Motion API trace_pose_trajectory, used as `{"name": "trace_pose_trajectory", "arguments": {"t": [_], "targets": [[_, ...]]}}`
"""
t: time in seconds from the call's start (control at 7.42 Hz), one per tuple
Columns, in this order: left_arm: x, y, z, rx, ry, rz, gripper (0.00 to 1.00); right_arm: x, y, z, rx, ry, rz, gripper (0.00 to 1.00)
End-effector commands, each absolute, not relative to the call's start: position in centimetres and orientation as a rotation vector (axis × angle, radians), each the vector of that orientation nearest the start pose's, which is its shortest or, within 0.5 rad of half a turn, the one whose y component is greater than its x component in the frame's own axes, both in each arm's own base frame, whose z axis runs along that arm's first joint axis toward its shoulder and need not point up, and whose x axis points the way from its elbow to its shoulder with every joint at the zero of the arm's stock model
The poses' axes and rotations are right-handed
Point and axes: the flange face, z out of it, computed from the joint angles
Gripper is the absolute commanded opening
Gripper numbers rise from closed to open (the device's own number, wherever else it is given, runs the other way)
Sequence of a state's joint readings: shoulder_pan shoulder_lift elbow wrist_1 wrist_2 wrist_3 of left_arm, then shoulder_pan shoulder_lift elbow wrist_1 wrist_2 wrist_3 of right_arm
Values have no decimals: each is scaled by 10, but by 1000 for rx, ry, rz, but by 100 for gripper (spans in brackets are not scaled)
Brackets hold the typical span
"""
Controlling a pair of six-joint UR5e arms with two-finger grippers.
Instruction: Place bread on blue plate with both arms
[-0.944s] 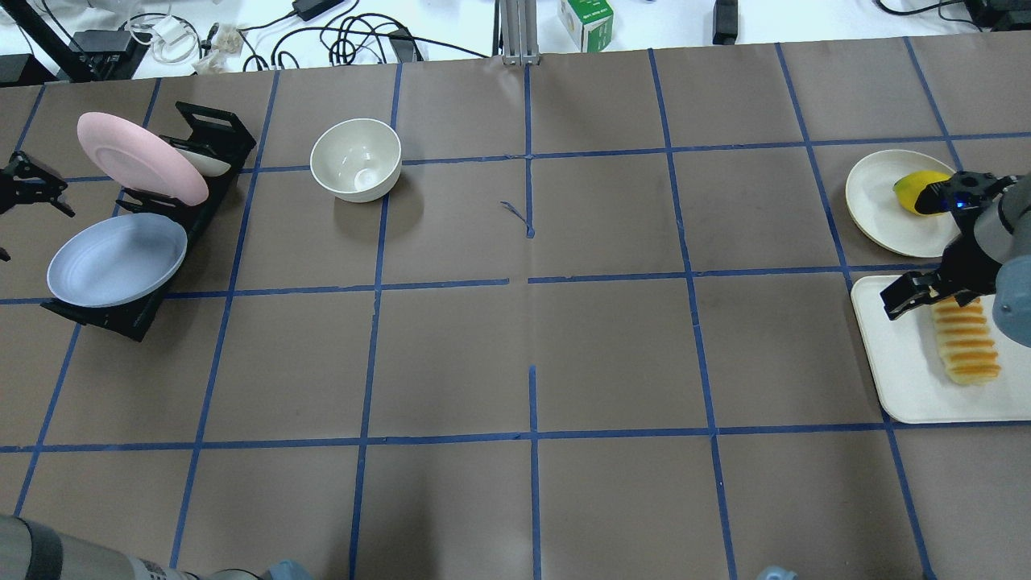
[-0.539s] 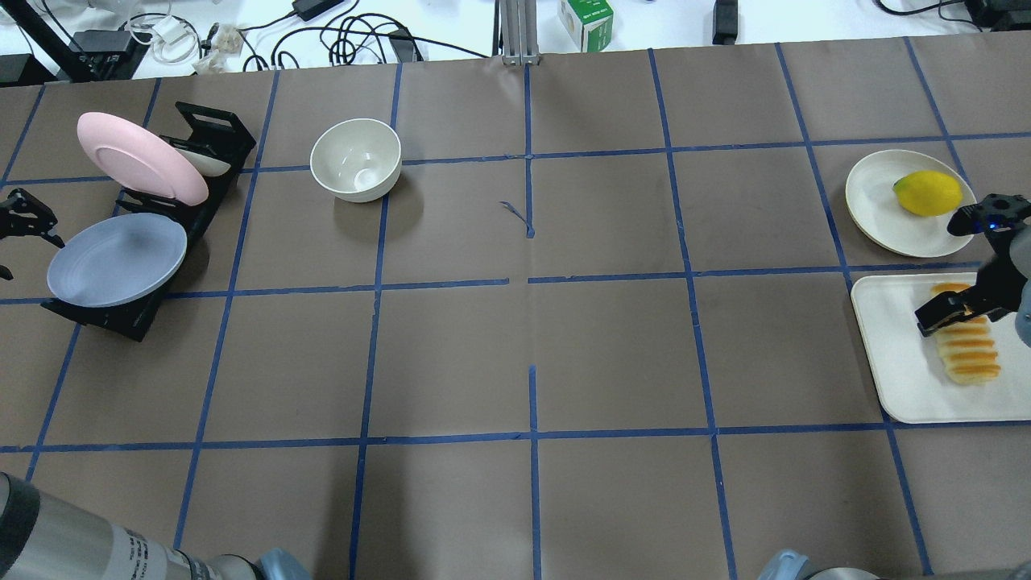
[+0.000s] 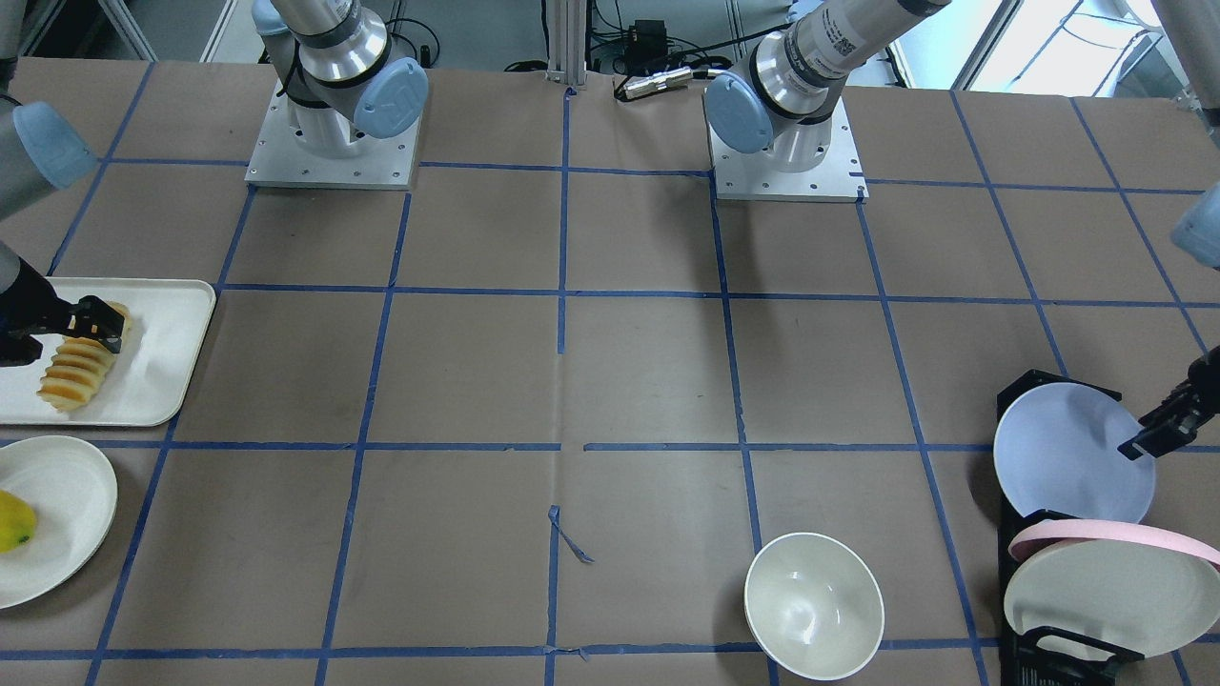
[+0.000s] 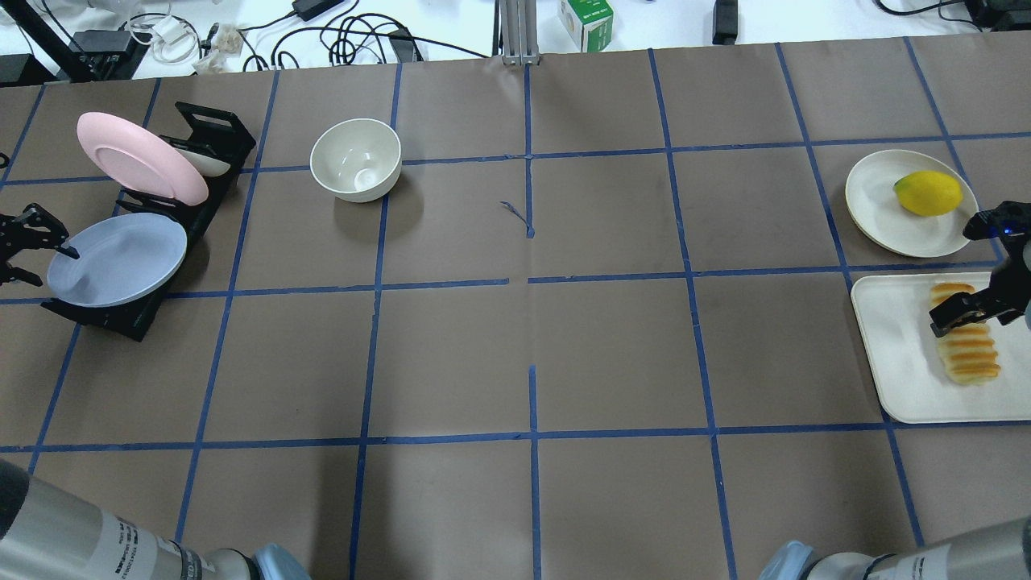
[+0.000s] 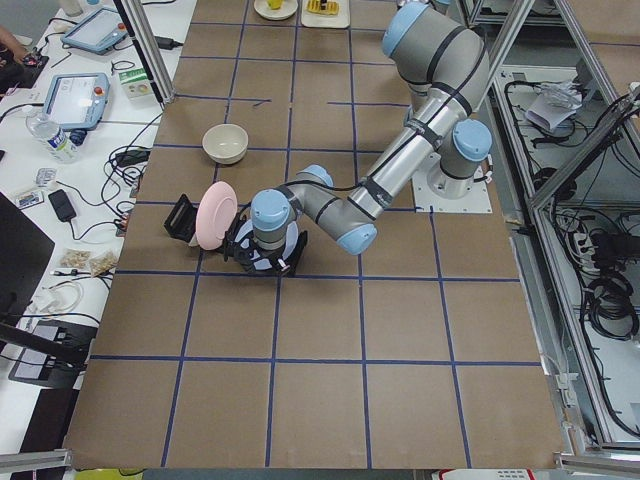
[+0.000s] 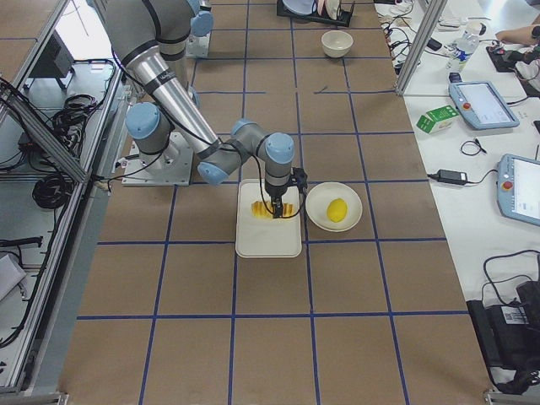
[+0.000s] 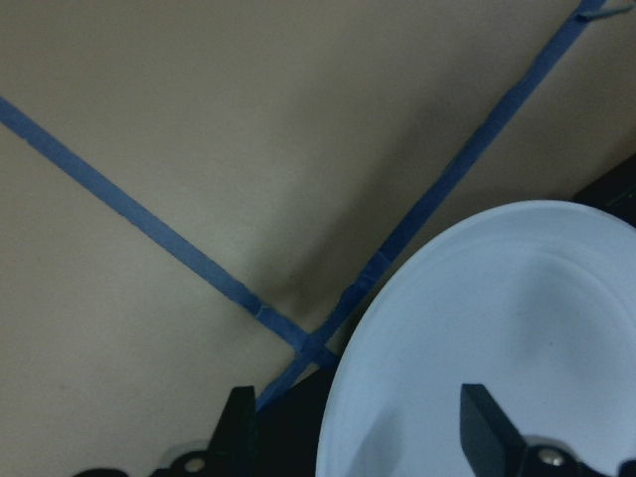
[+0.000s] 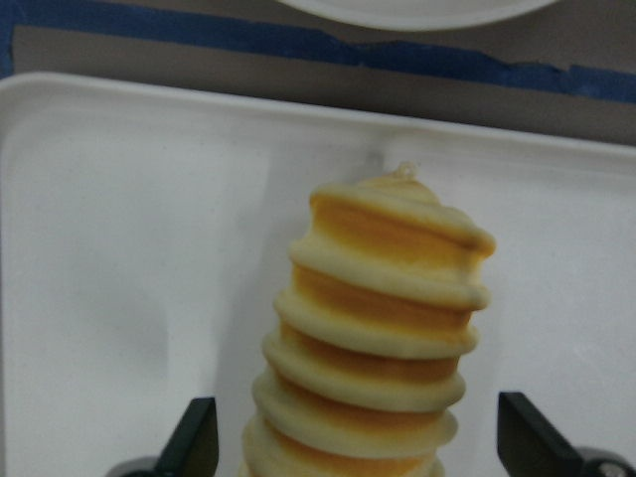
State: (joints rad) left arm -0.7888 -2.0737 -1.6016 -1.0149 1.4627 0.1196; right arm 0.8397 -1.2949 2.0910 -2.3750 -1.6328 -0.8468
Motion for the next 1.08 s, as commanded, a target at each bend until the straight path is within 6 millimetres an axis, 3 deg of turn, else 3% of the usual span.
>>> {"name": "trace_pose_trajectory", "arguments": {"t": [0.0,0.13,0.27,0.4,0.54,0.81,0.94], "targets": [[353,-558,236,-980,3074,-106,7,-238,-450,185,-156,3168,64,100],[351,-556,233,-972,3081,-95,0,-237,-450,183,-156,3166,67,100],[352,-556,237,-961,3079,-103,0,-238,-450,184,-158,3170,71,72],[351,-553,243,-962,3074,-96,0,-238,-450,184,-168,3170,68,25],[354,-549,243,-949,3030,-53,0,-238,-450,185,-163,3161,74,0],[353,-545,254,-953,3037,22,0,-237,-454,194,-168,3175,50,0],[342,-540,272,-956,3068,64,0,-241,-459,206,-173,3193,25,0]]}}
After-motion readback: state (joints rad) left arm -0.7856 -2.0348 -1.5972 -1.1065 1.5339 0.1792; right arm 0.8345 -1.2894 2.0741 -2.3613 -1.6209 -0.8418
